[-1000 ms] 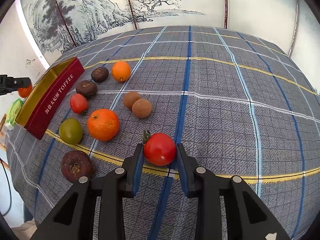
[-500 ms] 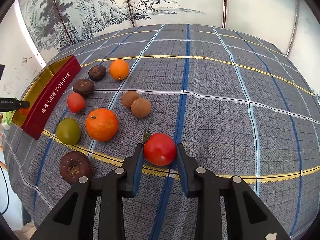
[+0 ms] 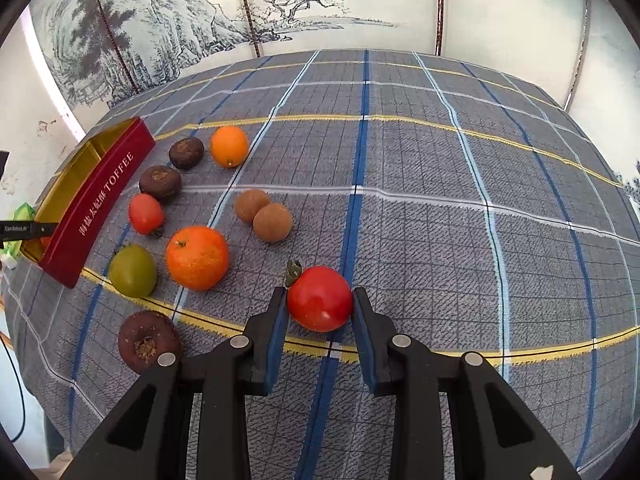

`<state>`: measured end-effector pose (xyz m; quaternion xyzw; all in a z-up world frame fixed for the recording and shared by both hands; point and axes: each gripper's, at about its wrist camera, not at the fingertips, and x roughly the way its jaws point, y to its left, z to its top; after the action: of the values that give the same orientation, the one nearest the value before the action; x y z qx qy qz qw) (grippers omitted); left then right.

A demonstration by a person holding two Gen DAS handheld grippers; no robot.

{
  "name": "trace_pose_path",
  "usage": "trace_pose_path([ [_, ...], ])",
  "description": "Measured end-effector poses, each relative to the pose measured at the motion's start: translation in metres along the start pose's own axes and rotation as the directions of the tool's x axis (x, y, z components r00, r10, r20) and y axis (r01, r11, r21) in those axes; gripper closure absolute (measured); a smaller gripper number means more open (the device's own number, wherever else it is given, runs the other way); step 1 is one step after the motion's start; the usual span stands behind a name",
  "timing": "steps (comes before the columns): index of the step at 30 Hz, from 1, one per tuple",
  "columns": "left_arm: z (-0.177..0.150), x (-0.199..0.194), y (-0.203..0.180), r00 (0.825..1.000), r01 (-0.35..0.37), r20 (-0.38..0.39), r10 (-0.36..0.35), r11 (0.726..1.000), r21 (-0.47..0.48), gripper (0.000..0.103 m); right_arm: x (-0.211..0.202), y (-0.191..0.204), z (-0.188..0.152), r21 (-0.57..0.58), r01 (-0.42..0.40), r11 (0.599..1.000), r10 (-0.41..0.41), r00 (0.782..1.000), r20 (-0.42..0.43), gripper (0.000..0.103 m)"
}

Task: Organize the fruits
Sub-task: 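Carry the orange into the tin with the left gripper and release it, then carry the red tomato into the tin with the right gripper and release it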

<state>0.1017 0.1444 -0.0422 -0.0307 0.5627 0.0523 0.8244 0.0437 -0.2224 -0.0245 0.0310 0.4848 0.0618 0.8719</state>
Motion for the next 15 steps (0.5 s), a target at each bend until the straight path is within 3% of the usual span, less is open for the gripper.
trace_pose_path([
  [4, -0.001, 0.001, -0.003, 1.000, -0.028, 0.006, 0.028, 0.999, 0.023, 0.062, -0.009, 0.002, 0.007, -0.009, 0.008, 1.000, -0.008, 1.000, 0.023, 0.073],
  [11, -0.006, -0.012, -0.010, 0.995, -0.047, 0.095, 0.041, 0.997, 0.062, 0.037, -0.026, 0.030, 0.030, -0.075, -0.023, 0.997, 0.029, 0.997, 0.073, 0.073],
  [15, -0.009, -0.031, -0.011, 0.984, -0.058, 0.172, 0.045, 0.996, 0.074, 0.037, -0.029, 0.061, 0.042, -0.138, -0.064, 0.988, 0.076, 0.993, 0.087, 0.073],
])
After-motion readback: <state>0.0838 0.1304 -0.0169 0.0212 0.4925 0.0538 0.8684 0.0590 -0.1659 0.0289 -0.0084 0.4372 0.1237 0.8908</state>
